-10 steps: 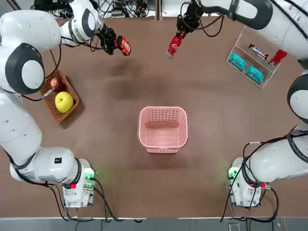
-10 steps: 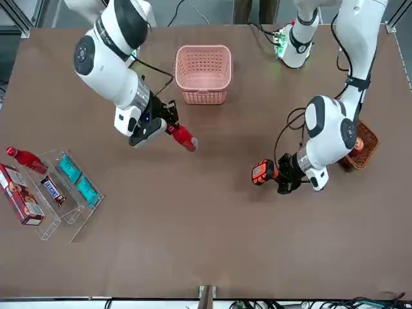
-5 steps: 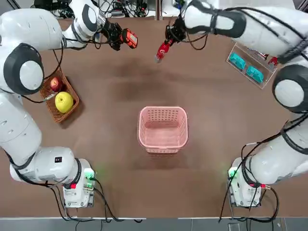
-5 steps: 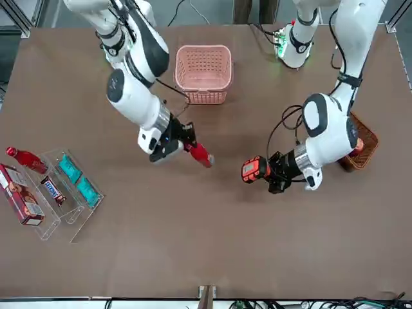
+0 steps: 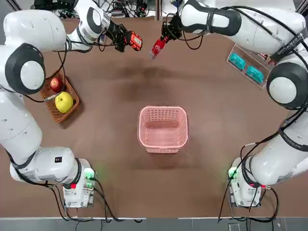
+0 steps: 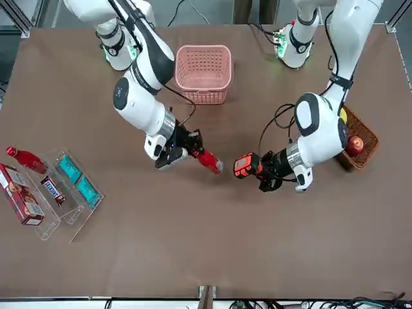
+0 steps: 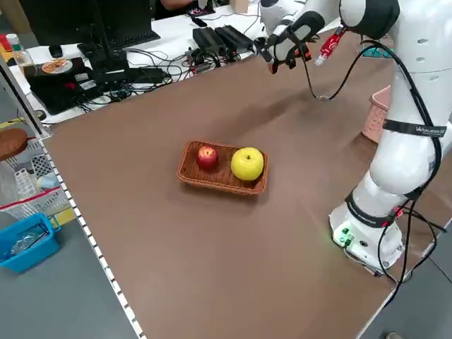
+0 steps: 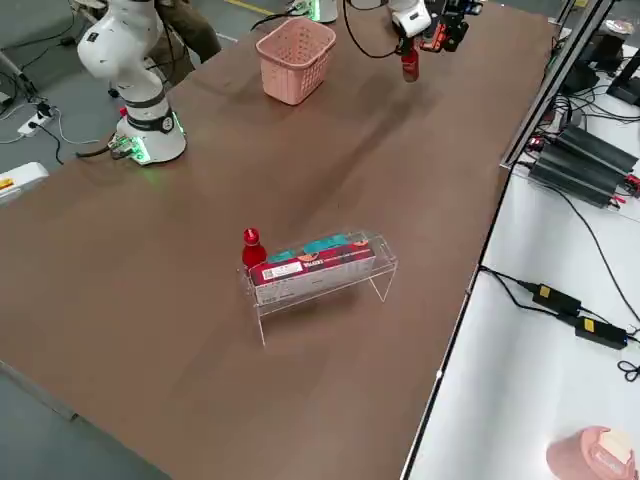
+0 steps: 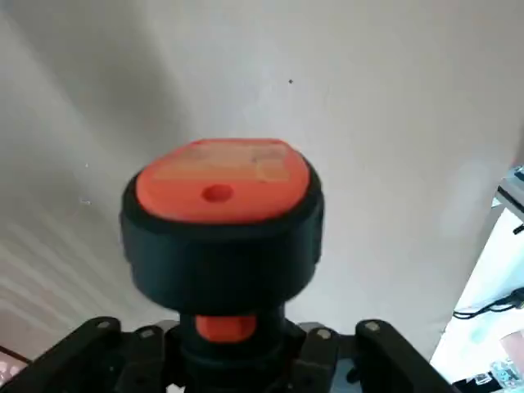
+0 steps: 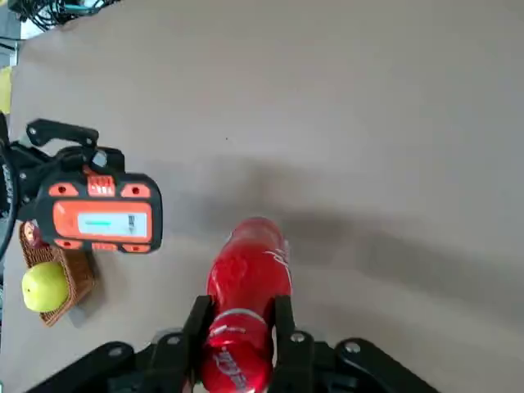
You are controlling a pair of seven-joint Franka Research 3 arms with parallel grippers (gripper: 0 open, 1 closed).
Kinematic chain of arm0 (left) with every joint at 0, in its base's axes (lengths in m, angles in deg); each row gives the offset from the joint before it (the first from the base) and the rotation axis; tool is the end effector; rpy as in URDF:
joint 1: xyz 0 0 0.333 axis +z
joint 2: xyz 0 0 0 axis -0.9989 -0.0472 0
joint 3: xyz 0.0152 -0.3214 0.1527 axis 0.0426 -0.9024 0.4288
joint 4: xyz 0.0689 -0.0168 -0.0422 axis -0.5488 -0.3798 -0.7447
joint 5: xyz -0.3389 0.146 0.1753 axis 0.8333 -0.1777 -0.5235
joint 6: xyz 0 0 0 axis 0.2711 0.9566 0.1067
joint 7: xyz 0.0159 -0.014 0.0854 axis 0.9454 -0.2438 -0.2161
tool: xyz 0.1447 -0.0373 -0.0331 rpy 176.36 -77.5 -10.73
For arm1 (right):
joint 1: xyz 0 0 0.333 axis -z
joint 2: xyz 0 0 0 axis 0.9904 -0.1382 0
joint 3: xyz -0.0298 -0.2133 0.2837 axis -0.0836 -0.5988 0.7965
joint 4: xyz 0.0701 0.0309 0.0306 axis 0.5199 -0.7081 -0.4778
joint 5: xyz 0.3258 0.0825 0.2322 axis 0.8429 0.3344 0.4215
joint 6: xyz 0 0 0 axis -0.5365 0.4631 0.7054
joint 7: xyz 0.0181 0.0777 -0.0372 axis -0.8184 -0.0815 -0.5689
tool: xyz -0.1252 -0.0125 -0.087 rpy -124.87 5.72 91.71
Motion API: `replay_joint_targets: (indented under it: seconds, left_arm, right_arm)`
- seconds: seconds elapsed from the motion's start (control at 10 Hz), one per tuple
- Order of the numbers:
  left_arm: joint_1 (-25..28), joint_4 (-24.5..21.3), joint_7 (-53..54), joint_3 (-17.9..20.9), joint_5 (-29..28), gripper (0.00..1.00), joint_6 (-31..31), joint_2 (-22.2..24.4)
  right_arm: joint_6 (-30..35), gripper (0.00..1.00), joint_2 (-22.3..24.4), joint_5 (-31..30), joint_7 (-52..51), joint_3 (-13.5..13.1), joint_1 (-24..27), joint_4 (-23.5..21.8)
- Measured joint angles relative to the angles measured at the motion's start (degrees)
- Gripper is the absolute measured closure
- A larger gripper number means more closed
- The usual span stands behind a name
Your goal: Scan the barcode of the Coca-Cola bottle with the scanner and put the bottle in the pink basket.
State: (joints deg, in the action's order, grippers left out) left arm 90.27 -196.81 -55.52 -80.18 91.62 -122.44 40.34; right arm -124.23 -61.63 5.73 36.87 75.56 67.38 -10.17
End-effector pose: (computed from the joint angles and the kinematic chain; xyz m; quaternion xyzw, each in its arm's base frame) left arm 0.6400 -0.2516 0.3064 0.7671 0.5602 -0.1483 0.2752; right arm 0.6000 0.4386 0.4021 -0.9532 -0.0384 -0.0576 0.2943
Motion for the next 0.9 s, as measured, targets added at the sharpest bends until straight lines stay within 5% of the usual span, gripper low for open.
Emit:
replay_joint_targets:
  seconds: [0.9]
  left_arm:
    - [0.0,-0.2,4.3,-0.5,0.1,0.91,0.0,-0.1]
  right_arm:
    - [-5.6,0.65,-4.7,1.9,0.2,0.2,-1.8,1.8]
